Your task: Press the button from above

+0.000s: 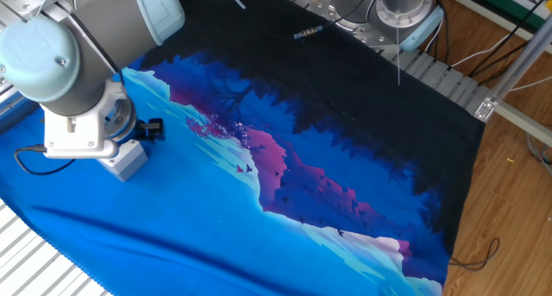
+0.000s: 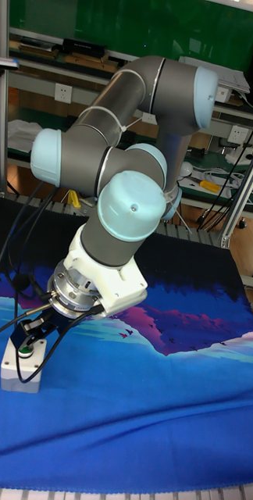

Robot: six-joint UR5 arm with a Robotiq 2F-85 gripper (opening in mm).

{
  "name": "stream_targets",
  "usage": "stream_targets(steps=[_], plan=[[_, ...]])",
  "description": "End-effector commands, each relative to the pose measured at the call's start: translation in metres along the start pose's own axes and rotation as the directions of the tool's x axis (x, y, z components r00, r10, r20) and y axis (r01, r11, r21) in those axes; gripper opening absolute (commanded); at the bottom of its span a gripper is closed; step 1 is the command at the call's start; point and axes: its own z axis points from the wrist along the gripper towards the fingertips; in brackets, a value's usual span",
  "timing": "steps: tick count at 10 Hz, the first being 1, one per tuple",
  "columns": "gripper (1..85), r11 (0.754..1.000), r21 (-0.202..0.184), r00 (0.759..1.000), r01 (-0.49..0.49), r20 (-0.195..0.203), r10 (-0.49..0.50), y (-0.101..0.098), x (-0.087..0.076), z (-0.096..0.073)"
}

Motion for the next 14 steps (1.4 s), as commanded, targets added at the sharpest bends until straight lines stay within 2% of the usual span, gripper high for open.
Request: stream_targets(steps=[1,4,5,6,8,9,12,14], plan=[[64.7,1.0,-0.017,1.0,-0.002,0.011,0.003,0.002,-0.001,0.001],[68.3,1.0,-0.003,1.0,0.005,0.002,-0.005,-0.001,0.001,0.0],[74.7,0.999,0.022,0.999,0.03,-0.037,-0.029,-0.008,0.011,0.0],[79.0,0.999,0.03,0.999,0.031,-0.045,-0.03,-0.01,0.013,-0.002],[81.7,0.999,0.02,0.999,0.029,-0.035,-0.028,-0.006,0.009,-0.004],[83.3,1.0,0.001,0.999,0.031,-0.021,-0.03,0.0,0.005,-0.002],[83.3,0.999,0.001,0.999,0.039,-0.014,-0.039,0.001,0.005,0.001],[84.7,0.998,-0.02,0.999,0.053,-0.009,-0.053,0.006,0.004,0.001]])
